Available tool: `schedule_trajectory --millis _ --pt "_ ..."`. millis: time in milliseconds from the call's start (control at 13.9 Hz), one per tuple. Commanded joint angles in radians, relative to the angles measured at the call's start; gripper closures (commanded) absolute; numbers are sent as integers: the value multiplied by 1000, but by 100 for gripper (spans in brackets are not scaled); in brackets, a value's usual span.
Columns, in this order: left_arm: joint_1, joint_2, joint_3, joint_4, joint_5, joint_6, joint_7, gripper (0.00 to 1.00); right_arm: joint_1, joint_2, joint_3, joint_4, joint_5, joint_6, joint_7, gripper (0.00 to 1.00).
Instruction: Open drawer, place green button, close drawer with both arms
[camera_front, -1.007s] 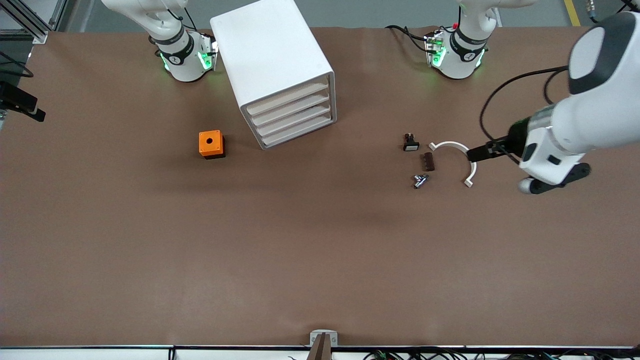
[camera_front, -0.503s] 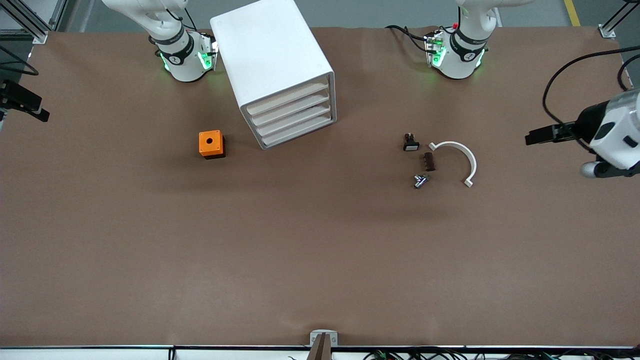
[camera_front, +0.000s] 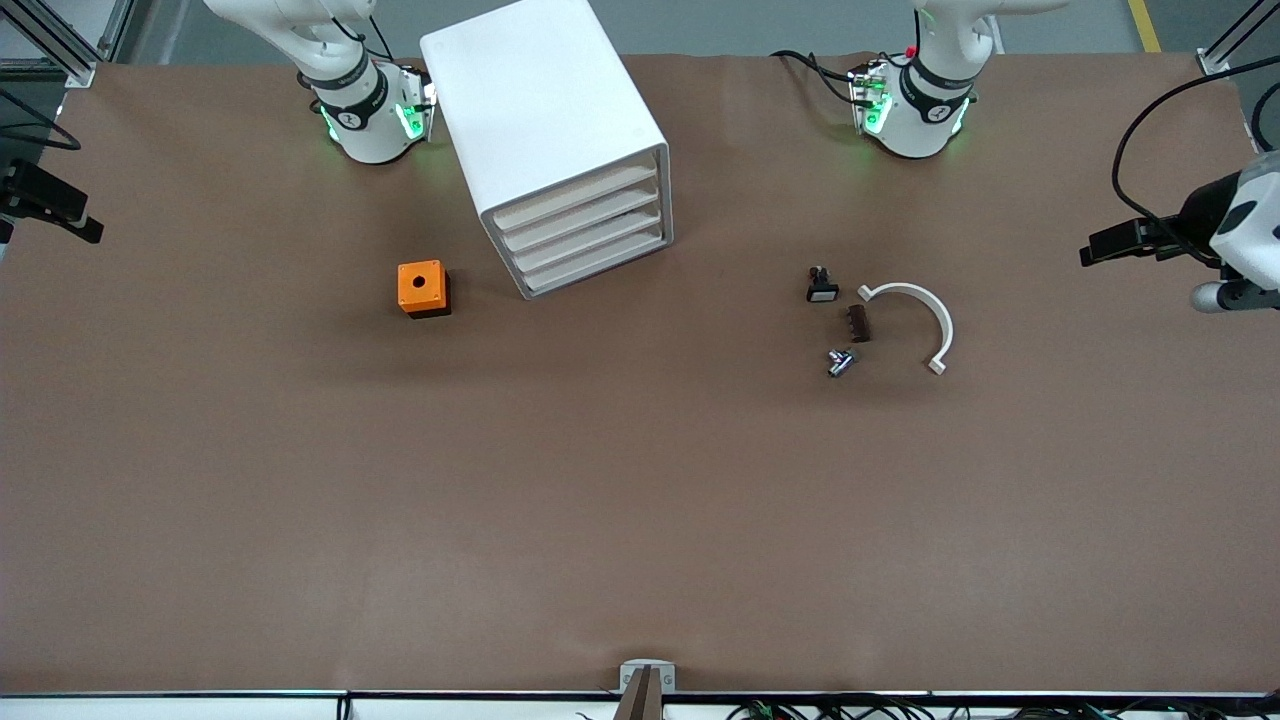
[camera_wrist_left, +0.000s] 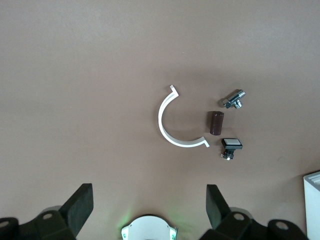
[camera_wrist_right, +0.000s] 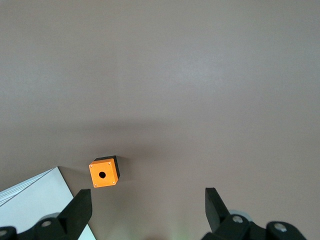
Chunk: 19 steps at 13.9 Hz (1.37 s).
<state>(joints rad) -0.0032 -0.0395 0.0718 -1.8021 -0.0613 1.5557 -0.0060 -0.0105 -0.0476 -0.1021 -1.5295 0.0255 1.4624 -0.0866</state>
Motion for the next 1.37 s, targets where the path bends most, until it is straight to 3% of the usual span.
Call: schedule_trajectory --millis 0,432,791,1295 --pt "-12 -56 8 -62 24 47 12 1 -22 -32 16 -29 18 6 -7 0" --pt "-14 -68 -4 -23 47 53 11 0 -19 -58 18 -69 16 6 -8 0" --pt "-20 -56 -47 81 47 53 -8 0 -2 -57 18 -67 11 7 -12 0" --pt "-18 -42 -46 184 43 46 -5 0 -3 -54 18 -63 2 15 -53 0"
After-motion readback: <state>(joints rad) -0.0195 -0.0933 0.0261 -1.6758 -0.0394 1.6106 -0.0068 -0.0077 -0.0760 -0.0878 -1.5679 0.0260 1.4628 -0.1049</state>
